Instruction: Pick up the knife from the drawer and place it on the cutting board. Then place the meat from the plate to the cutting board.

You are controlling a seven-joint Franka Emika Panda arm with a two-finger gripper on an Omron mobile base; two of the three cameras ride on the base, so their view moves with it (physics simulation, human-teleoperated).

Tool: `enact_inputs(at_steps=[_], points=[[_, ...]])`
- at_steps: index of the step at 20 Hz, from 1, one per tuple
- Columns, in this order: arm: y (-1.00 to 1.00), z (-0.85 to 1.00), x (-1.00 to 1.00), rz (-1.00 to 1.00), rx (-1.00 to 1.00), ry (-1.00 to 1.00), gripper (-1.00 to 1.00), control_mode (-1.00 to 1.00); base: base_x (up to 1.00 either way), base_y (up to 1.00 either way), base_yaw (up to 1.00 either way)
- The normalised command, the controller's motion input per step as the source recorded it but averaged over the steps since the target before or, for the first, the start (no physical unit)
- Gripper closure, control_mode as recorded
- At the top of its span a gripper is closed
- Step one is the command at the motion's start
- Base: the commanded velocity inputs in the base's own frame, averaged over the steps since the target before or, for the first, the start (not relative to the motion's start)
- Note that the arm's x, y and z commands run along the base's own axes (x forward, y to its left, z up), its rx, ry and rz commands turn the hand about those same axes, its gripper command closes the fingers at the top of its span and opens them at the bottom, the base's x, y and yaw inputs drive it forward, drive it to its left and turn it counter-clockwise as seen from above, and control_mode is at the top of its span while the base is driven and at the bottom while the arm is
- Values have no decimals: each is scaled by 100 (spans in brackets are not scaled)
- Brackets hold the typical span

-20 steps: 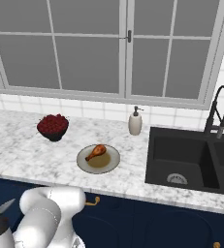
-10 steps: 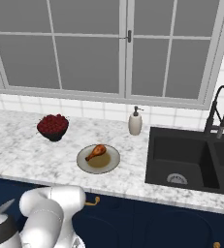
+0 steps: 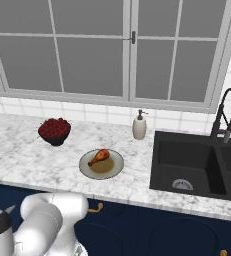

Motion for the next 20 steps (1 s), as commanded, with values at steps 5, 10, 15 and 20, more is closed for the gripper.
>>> enact_inputs(at_steps=[5,10,15,20], points=[[10,-3,6,-1,-3,8,-100,-100,0,0,0],[5,-8,0,0,-4,2,-100,-100,0,0,0],[1,-12,-14,0,-4,0,-100,-100,0,0,0],[0,-23,-47,0,-1,0,-100,-100,0,0,0]])
